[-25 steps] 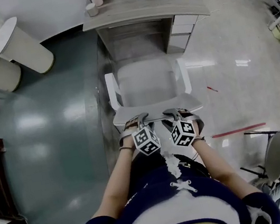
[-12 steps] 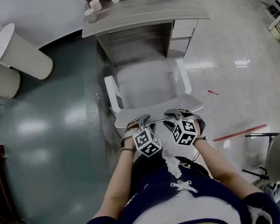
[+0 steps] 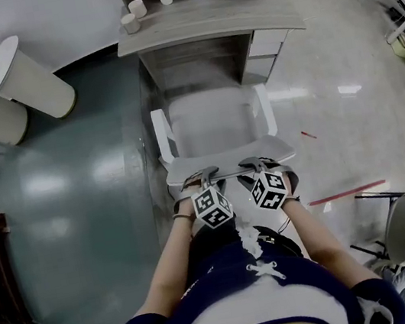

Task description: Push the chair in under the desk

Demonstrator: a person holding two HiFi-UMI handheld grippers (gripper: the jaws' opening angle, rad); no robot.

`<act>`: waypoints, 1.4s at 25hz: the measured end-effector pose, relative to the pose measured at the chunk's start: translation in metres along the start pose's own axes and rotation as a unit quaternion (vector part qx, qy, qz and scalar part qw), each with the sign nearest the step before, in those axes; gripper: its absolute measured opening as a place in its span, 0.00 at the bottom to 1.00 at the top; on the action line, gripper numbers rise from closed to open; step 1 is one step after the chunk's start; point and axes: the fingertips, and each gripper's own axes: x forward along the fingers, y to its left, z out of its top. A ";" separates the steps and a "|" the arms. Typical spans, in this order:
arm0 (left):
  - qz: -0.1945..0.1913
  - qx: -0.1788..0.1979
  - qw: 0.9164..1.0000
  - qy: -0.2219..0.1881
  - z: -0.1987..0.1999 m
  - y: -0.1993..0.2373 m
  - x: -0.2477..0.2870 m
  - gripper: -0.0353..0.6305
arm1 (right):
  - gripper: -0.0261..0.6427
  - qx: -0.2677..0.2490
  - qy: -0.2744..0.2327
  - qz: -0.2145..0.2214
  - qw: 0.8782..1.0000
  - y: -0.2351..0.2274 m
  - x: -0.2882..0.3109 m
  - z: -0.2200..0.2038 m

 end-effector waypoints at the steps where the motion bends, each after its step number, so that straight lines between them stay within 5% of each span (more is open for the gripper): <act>1: -0.004 -0.001 1.000 0.000 0.000 0.000 0.000 0.29 | 0.22 -0.001 -0.001 -0.001 1.000 0.000 0.000 0.000; 9: -0.036 -0.003 0.999 -0.005 0.000 0.002 0.000 0.27 | 0.22 0.003 -0.001 0.000 1.000 -0.003 0.002 0.001; 35: -0.032 0.035 0.999 -0.026 -0.013 0.048 0.003 0.26 | 0.22 0.021 0.005 -0.010 1.000 -0.033 0.025 0.027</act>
